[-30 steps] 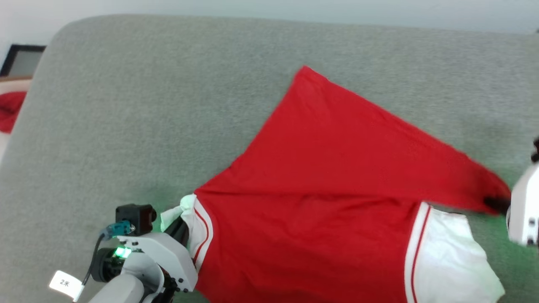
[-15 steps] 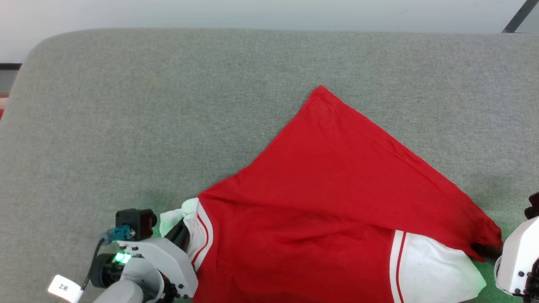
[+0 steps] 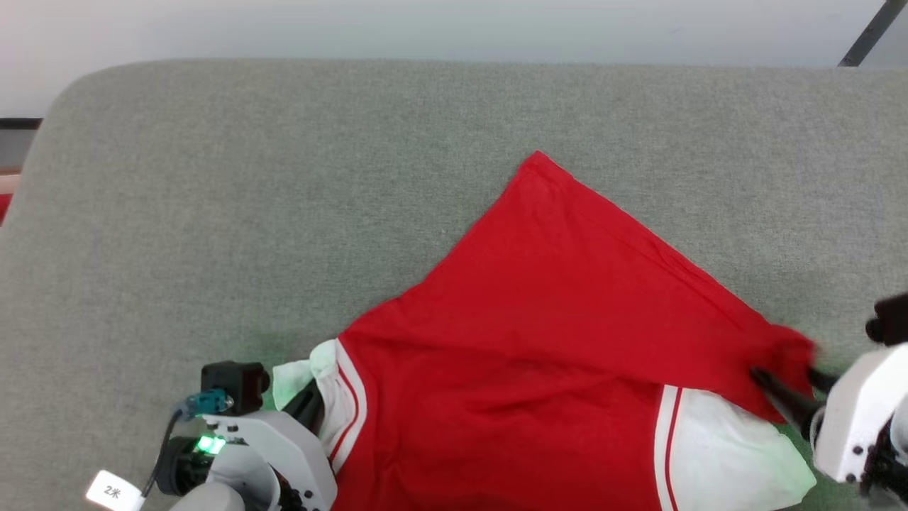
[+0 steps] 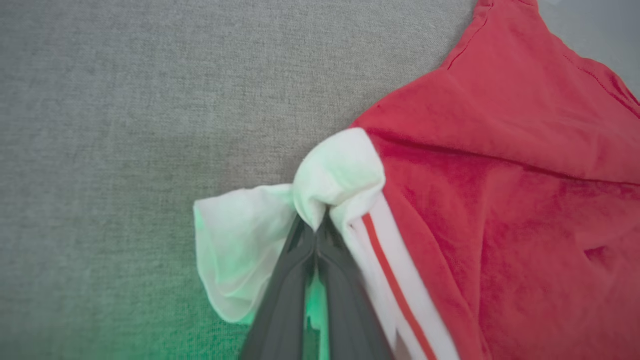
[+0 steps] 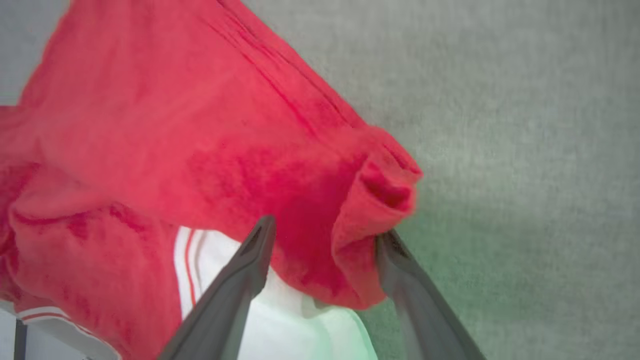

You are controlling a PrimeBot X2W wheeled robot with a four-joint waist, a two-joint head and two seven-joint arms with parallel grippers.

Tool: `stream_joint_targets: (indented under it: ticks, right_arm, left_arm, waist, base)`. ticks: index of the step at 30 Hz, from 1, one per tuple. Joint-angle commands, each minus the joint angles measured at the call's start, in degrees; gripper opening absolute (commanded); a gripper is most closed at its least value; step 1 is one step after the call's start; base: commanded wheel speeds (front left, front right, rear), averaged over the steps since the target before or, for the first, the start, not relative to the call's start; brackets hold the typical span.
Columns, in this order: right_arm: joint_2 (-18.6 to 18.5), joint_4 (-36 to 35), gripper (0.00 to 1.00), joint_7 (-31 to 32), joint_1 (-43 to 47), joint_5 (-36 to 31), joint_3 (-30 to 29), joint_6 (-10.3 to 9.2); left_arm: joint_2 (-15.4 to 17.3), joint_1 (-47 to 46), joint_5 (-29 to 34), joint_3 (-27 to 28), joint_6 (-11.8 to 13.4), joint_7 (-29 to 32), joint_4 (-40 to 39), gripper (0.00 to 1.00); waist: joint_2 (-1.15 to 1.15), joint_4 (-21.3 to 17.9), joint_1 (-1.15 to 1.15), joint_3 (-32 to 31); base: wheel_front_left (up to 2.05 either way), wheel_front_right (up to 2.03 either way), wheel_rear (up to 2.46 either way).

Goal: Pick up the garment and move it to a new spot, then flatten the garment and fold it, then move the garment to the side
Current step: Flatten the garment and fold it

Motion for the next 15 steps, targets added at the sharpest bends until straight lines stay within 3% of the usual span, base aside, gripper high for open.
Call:
stream_joint_targets:
  ticks: [1,8,15]
  right_arm:
    - [-0.48,-1.79,1.0,-0.59,-2.02,0.34,1.24,-0.04]
    - [-2.55,-3.75,1.0,-1.17,-9.35,-0.87,7.26,-0.04]
    - [-5.76,5.39,1.0,-0.63,-22.51,-1.68,15.61,-0.04]
  left_arm:
    - [-0.1,0.64,-0.06,-0.32,0.16,0.14,-0.11,0.0]
    - [-0.76,0.4,0.04,-1.03,-0.09,0.57,-0.28,0.0]
    - [-2.6,-2.02,1.01,-2.86,-1.45,0.96,0.47,0.0]
  waist:
    - [0.0,0.56,0.0,-0.49]
    - [0.0,2.69,0.0,-1.13]
    - [0.0,6.95,0.0,-0.03]
  base:
    - [0.0,0.0,0.0]
    - [0.0,0.0,0.0]
    - [0.0,0.0,0.0]
